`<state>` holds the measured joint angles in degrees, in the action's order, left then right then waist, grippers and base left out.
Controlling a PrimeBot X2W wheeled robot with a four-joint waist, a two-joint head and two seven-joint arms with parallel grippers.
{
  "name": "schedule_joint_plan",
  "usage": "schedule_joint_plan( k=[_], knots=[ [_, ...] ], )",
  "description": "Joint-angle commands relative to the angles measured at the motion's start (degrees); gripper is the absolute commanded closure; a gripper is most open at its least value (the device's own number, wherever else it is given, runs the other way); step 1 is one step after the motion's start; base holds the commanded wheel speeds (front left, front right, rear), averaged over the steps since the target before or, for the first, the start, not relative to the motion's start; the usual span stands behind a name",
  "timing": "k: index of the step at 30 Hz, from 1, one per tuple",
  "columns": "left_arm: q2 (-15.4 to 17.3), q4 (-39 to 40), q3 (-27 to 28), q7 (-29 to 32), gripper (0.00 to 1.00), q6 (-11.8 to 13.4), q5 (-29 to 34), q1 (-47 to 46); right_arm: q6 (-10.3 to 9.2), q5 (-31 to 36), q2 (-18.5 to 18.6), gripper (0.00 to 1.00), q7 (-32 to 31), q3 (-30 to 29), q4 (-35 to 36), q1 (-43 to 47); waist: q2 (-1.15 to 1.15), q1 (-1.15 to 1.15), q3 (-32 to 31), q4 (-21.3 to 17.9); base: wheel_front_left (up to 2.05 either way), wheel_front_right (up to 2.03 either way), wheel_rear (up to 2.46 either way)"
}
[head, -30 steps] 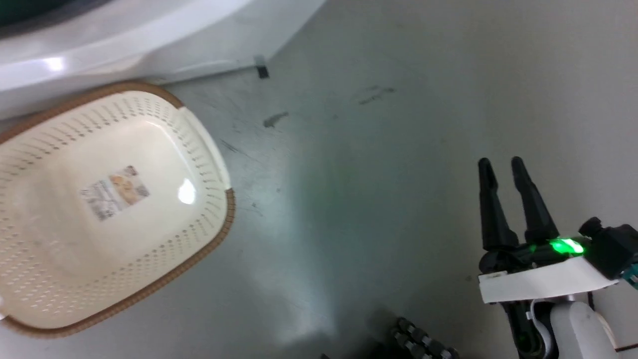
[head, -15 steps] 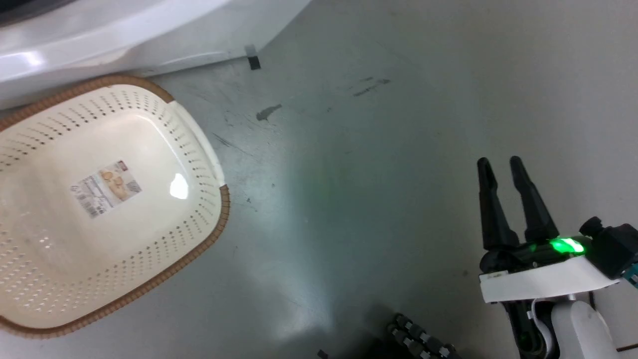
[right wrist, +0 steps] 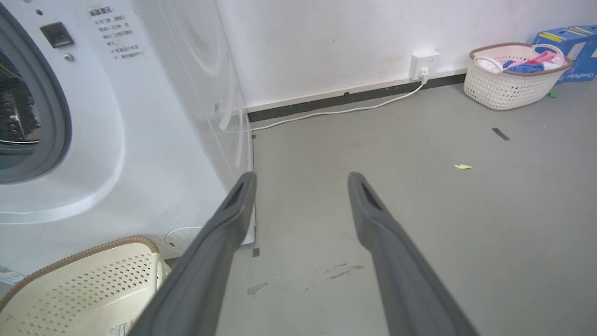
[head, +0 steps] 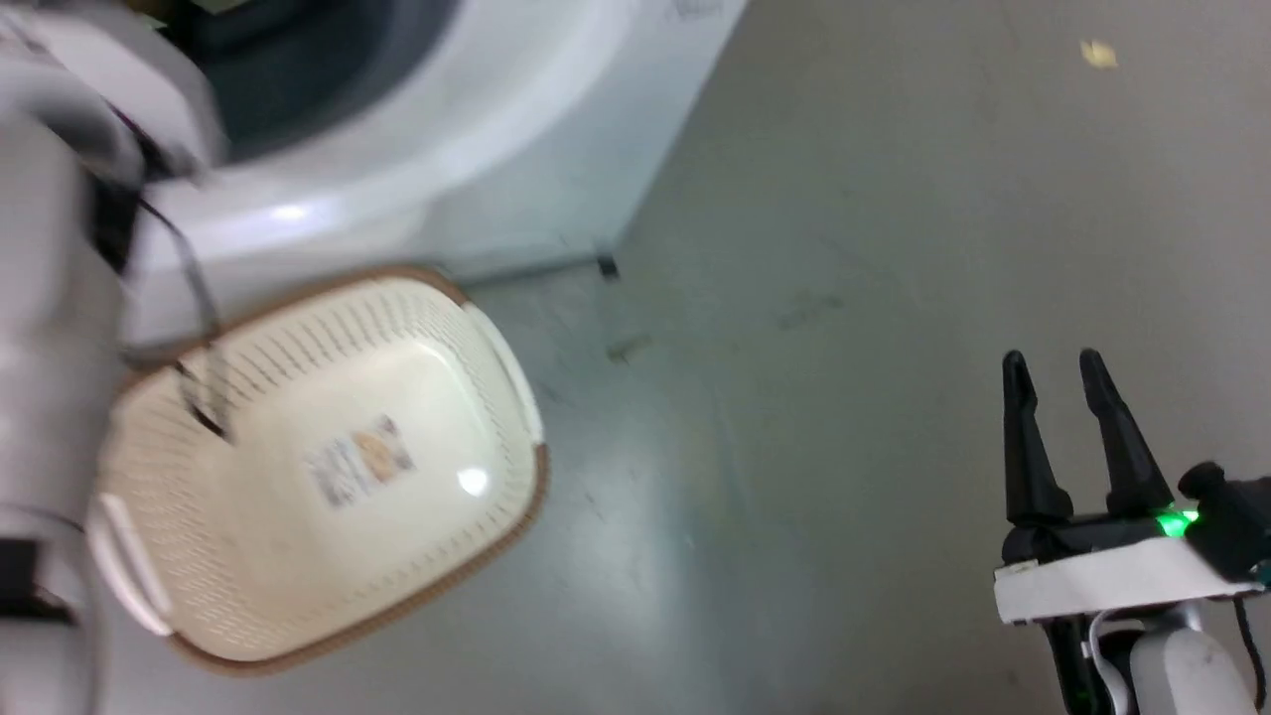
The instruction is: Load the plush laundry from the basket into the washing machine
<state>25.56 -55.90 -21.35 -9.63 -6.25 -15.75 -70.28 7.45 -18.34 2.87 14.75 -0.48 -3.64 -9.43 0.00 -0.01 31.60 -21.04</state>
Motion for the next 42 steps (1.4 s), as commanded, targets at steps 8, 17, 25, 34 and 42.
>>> schedule_joint_plan(
  k=[8,17,25,34,42],
  knots=[
    [-4.98,7.19,0.77,-5.24,0.0,-0.59,-4.68,17.13,0.03,5.23,0.03,0.0,0.25,-1.29,0.14,3.56,0.0,0.01,-16.74,9.07,0.0,0.0,0.0],
    [-6.49,27.76,6.4,-5.35,0.0,5.08,-5.97,41.04,0.03,7.57,0.68,0.0,0.25,1.37,0.65,7.29,0.0,0.01,-25.18,13.3,0.0,0.0,0.0],
    [-11.85,43.54,13.62,-5.36,0.0,11.04,-6.59,60.47,0.03,7.7,0.42,0.0,0.25,4.32,0.81,11.7,0.0,0.01,-29.71,16.43,0.0,0.0,0.0],
    [-16.33,47.84,14.44,-5.36,0.0,10.28,-2.06,72.61,0.03,8.98,0.13,0.0,0.25,5.74,0.62,15.31,0.0,0.01,-32.28,18.18,0.0,0.0,0.0],
    [-18.6,48.61,15.99,-5.37,0.0,9.45,2.22,77.34,0.03,9.15,0.03,0.0,0.25,5.12,0.78,16.79,0.0,0.01,-32.76,18.26,0.0,0.0,0.0]
  ],
)
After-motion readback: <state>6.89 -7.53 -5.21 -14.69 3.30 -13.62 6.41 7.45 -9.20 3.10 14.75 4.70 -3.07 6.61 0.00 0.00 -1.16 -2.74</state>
